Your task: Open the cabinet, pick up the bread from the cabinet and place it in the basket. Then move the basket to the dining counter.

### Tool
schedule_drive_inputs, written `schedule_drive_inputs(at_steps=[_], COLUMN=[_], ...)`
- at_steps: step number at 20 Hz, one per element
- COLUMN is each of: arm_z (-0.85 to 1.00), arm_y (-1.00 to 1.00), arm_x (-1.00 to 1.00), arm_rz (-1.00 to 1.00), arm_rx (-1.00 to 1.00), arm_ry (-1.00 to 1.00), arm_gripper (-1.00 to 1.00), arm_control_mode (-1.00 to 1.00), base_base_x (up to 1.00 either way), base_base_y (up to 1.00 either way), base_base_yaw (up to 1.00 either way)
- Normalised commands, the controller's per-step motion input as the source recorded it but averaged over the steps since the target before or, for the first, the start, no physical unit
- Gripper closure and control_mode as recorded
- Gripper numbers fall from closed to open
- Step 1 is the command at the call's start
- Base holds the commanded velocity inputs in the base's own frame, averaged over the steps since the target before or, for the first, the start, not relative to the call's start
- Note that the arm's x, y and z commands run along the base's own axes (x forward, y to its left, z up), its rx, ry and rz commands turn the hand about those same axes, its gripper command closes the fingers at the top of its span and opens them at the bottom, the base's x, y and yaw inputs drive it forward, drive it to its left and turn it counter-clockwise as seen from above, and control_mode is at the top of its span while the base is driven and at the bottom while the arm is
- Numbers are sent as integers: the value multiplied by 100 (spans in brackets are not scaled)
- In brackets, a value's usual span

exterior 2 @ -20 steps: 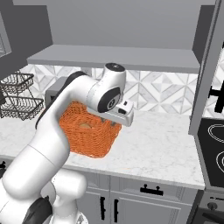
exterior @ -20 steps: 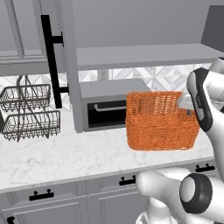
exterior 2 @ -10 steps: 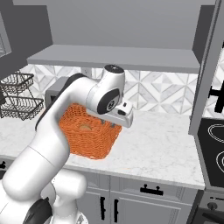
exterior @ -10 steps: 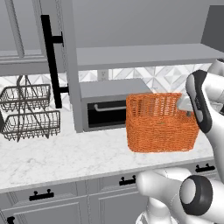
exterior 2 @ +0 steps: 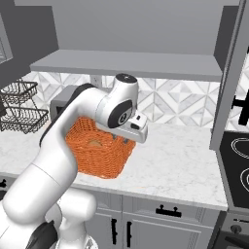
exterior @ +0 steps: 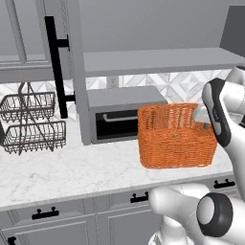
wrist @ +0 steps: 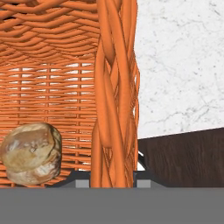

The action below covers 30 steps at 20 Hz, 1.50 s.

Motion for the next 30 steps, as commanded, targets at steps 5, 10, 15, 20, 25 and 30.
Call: schedule_drive_inputs(at_steps=[5, 10, 15, 20, 25, 30], arm_z=[0, 0, 0, 0, 0, 0], arm_y=[0, 0, 0, 0, 0, 0], arm_x=[0, 0, 0, 0, 0, 0], arm_rz=[0, 0, 0, 0, 0, 0], arm_rx=[0, 0, 0, 0, 0, 0], arm_ry=[0, 0, 0, 0, 0, 0], arm_gripper=[100, 100, 100, 100, 100, 100], arm_control_mode=[-100, 100, 100, 100, 100, 100], base_base_x=[0, -42, -100, -66, -2, 0], base_base_y=[0, -2, 0, 19, 32, 40], base_base_yaw=[0, 0, 0, 31, 78, 90])
